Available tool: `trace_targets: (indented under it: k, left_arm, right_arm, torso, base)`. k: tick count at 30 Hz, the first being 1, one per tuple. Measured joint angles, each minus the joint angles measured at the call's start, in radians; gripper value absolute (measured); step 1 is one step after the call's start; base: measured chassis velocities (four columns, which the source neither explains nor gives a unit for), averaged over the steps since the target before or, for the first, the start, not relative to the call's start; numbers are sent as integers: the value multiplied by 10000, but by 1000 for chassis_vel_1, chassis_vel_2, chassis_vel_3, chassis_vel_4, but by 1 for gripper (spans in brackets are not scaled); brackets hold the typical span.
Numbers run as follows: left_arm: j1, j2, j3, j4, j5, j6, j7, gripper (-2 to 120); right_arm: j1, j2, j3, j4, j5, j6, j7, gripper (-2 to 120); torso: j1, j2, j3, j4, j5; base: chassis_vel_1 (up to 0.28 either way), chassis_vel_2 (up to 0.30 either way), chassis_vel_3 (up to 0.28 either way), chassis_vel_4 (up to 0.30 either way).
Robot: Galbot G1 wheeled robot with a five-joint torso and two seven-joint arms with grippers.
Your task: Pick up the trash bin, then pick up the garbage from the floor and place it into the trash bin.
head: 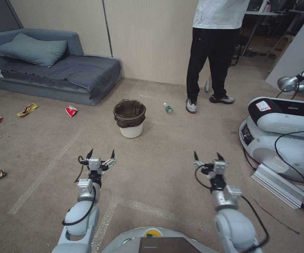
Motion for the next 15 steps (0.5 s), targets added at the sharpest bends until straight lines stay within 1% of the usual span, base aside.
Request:
trace_targets:
  k: [1, 3, 4, 5, 6, 8, 9, 10, 11, 12, 13, 14, 15]
  left_arm:
    - [70, 47, -69, -187, -177, 279, -110, 100]
    - [246, 163, -238, -670, -619, 965, -370, 100]
    - [246, 163, -238, -670, -619, 965, -370, 100]
    - [339, 230, -323, -917, -859, 1337, -514, 100]
    - [392, 265, -378, -1064, -968, 1509, -590, 100]
    - [416, 279, -385, -1154, -1025, 1629, -648, 100]
    - [509, 326, -459, -1388, -1182, 1932, -797, 100]
    - [555, 354, -504, -1520, -1264, 2094, -876, 100]
    - [555, 354, -504, -1520, -1264, 2094, -876, 100]
    - [665, 422, -606, -1837, -1480, 2498, -1072, 100]
    - [815, 502, -716, -2213, -1746, 2996, -1309, 100]
    - [815, 502, -716, -2213, -1746, 2996, -1309, 100]
    - [906, 557, -788, -2461, -1914, 3311, -1460, 100]
  right_arm:
    - [-173, -5, 88, 233, 172, -53, 70, 100]
    - [-307, 34, 120, 435, 302, 22, 80, 100]
    - [-307, 34, 120, 435, 302, 22, 80, 100]
    - [-326, 38, 139, 451, 302, 82, 75, 100]
    - [-327, 36, 158, 455, 303, 142, 63, 100]
    - [-306, 33, 168, 455, 305, 168, 51, 100]
    - [-278, 32, 192, 449, 305, 191, 42, 100]
    - [-256, 34, 194, 441, 305, 197, 35, 100]
    - [-256, 34, 194, 441, 305, 197, 35, 100]
    - [-227, 46, 195, 424, 305, 202, 31, 100]
    - [-217, 72, 184, 397, 305, 210, 27, 100]
    - [-217, 72, 184, 397, 305, 210, 27, 100]
    - [-215, 87, 169, 377, 303, 213, 27, 100]
  torso:
    - [0, 0, 0, 0, -5]
    - [0, 0, -1, 5, 4]
    - [0, 0, -1, 5, 4]
    - [0, 0, 0, 6, 2]
    - [0, 1, -1, 9, 6]
    - [0, 0, 0, 7, 3]
    - [0, 0, 0, 3, -3]
    - [0, 0, 0, 3, 2]
    - [0, 0, 0, 3, 2]
    - [0, 0, 0, 3, 5]
    - [0, 0, 0, 5, 0]
    - [0, 0, 0, 5, 0]
    - [0, 0, 0, 6, 3]
  base:
    - [0, 0, 0, 0]
    - [0, 0, 0, 0]
    - [0, 0, 0, 0]
    - [0, 0, 0, 0]
    - [0, 0, 0, 0]
    - [0, 0, 0, 0]
    - [0, 0, 0, 0]
    - [0, 0, 0, 0]
    - [0, 0, 0, 0]
    - [0, 0, 0, 0]
    - [0, 0, 0, 0]
    - [0, 0, 0, 0]
    - [0, 0, 0, 0]
